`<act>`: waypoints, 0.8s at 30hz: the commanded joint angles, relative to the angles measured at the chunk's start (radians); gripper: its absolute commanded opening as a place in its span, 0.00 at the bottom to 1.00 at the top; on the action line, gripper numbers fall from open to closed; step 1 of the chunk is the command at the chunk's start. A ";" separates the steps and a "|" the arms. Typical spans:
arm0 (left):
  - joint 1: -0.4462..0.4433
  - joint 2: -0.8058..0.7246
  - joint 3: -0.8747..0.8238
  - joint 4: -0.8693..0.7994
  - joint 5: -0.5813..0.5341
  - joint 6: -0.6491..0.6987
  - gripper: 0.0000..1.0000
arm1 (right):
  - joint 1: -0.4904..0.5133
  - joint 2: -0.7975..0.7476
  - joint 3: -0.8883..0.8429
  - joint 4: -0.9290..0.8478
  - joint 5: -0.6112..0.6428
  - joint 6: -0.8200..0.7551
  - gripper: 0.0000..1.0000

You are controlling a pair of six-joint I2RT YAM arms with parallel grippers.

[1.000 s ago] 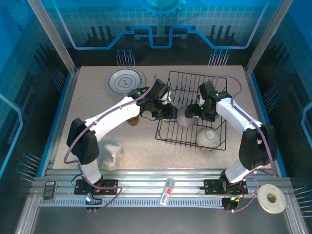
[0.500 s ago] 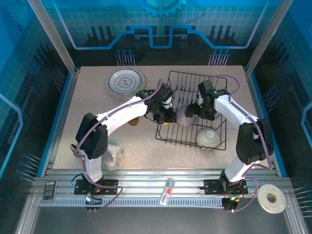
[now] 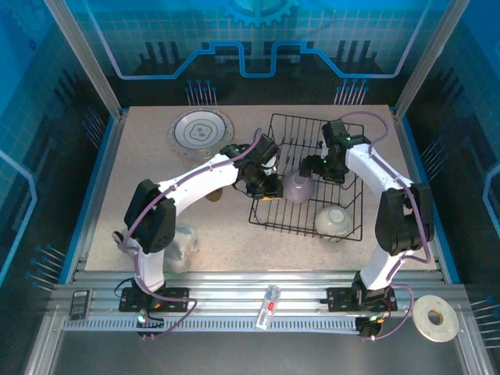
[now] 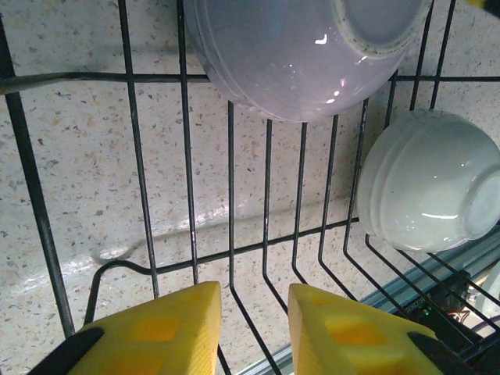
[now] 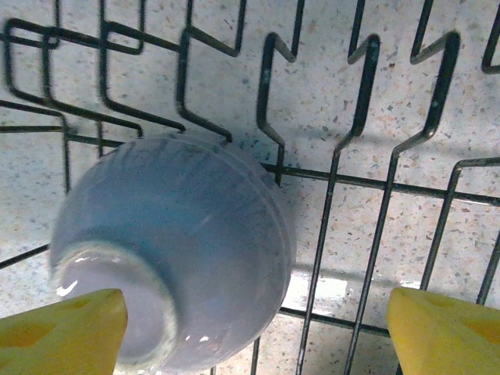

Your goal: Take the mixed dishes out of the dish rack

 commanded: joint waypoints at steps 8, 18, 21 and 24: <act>0.007 0.024 -0.003 -0.039 -0.035 -0.002 0.29 | -0.030 0.003 -0.039 -0.015 0.035 -0.024 0.85; 0.030 0.022 -0.023 -0.039 -0.031 -0.009 0.28 | -0.091 -0.099 -0.121 -0.025 0.030 -0.032 0.83; 0.030 0.024 -0.023 -0.035 -0.024 -0.007 0.28 | -0.094 -0.116 -0.123 -0.024 -0.002 -0.037 0.83; 0.030 0.022 -0.020 -0.027 -0.011 -0.005 0.31 | -0.095 -0.134 -0.113 -0.007 -0.065 -0.030 0.83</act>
